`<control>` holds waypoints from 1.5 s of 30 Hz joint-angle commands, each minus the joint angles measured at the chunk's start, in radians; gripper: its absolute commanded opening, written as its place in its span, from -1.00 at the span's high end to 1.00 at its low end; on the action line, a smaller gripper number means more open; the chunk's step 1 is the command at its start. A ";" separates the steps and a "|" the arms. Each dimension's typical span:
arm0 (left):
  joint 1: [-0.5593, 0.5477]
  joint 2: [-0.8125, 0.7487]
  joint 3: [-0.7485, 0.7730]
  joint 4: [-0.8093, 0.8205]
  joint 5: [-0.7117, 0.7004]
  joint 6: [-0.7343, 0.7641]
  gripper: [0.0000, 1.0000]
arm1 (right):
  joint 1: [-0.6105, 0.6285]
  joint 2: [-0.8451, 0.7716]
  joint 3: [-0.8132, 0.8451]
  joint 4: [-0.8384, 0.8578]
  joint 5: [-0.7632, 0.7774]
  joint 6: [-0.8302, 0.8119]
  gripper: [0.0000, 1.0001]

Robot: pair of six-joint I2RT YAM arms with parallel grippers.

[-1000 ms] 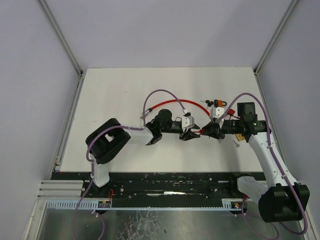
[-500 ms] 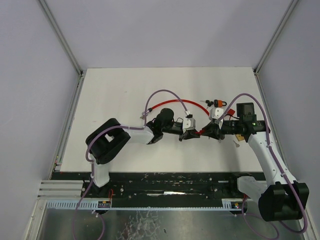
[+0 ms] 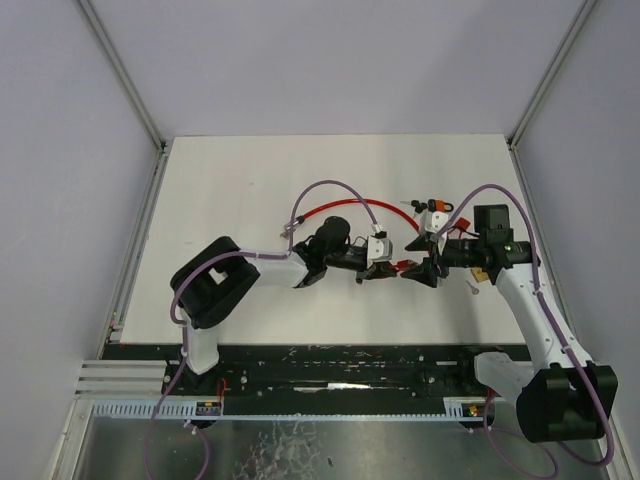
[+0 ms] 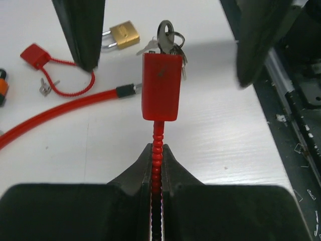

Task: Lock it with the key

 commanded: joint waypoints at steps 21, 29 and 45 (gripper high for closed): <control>0.003 -0.141 -0.099 -0.096 -0.185 0.317 1.00 | -0.078 -0.040 -0.034 -0.154 -0.096 -0.439 0.05; -0.005 -0.127 -0.081 -0.127 -0.162 0.340 1.00 | -0.061 -0.014 -0.046 -0.061 -0.097 -0.332 0.28; -0.016 -0.111 -0.058 -0.168 -0.149 0.359 1.00 | -0.006 0.030 -0.053 0.000 -0.053 -0.238 0.44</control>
